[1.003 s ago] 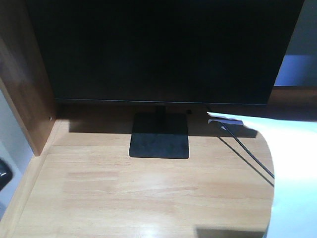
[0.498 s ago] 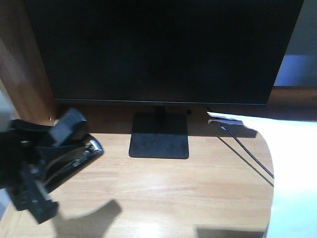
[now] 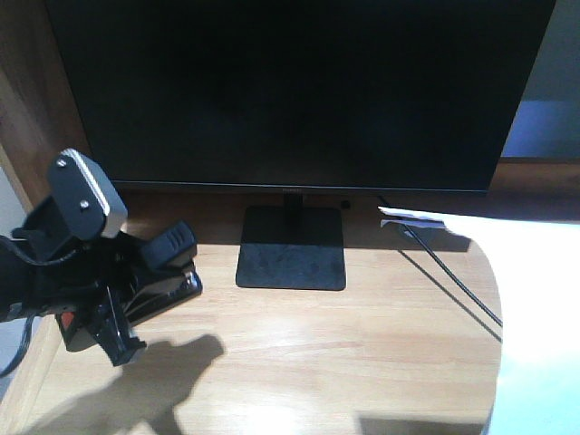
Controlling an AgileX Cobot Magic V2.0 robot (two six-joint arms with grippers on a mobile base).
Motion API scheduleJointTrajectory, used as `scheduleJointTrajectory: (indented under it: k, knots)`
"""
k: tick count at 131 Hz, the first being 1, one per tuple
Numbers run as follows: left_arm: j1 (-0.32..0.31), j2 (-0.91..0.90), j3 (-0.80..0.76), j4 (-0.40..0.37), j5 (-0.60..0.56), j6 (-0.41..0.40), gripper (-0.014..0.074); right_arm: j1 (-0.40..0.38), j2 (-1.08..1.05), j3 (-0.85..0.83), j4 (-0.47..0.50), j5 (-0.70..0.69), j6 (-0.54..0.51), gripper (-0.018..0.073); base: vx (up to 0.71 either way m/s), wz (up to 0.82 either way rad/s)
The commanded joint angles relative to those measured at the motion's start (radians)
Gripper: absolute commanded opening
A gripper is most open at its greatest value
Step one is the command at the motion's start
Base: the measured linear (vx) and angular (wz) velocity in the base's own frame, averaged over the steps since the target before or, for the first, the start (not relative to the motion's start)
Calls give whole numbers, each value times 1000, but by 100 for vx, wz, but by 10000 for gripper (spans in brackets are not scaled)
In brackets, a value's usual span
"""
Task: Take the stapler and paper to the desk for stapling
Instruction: 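Lower the black stapler with the left gripper onto the desk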
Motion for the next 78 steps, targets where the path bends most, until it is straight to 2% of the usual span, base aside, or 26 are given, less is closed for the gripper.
scheduleJointTrajectory:
  k: [1, 16, 17, 19, 22, 26, 27, 36, 39, 59, 78]
  knots:
    - [46, 33, -35, -143, 92, 187, -6, -7, 14, -24, 13, -34, -7, -6, 0, 0]
    - [83, 102, -35, -205, 208, 363, -6, -7, 14, -24, 13, -34, -7, -6, 0, 0]
    - [87, 111, -35, -213, 222, 401, -6, -7, 14, -24, 13, -34, -7, -6, 0, 0]
    - [90, 119, -35, -219, 235, 426, -6, -7, 14, -24, 13, -34, -7, -6, 0, 0]
    - [91, 124, -35, -224, 242, 438, -6, -7, 14, -24, 13, -34, -7, -6, 0, 0]
    - [95, 145, -35, -232, 268, 486, -6, -7, 14, -24, 13, -34, -7, -6, 0, 0]
    - [98, 153, -35, -236, 279, 520, -6, -7, 14, -24, 13, -34, -7, -6, 0, 0]
    - [99, 186, -36, -245, 316, 595, -6, -7, 14, -24, 13, -34, -7, -6, 0, 0]
    - [99, 203, -38, -245, 332, 644, -6, -7, 14, -24, 13, -34, -7, -6, 0, 0]
    - [97, 282, -62, -243, 378, 648, -6, -7, 14, -24, 13, -34, -7, -6, 0, 0]
    - [83, 340, -85, -238, 373, 648, -6, -7, 14, -24, 13, -34, -7, -6, 0, 0]
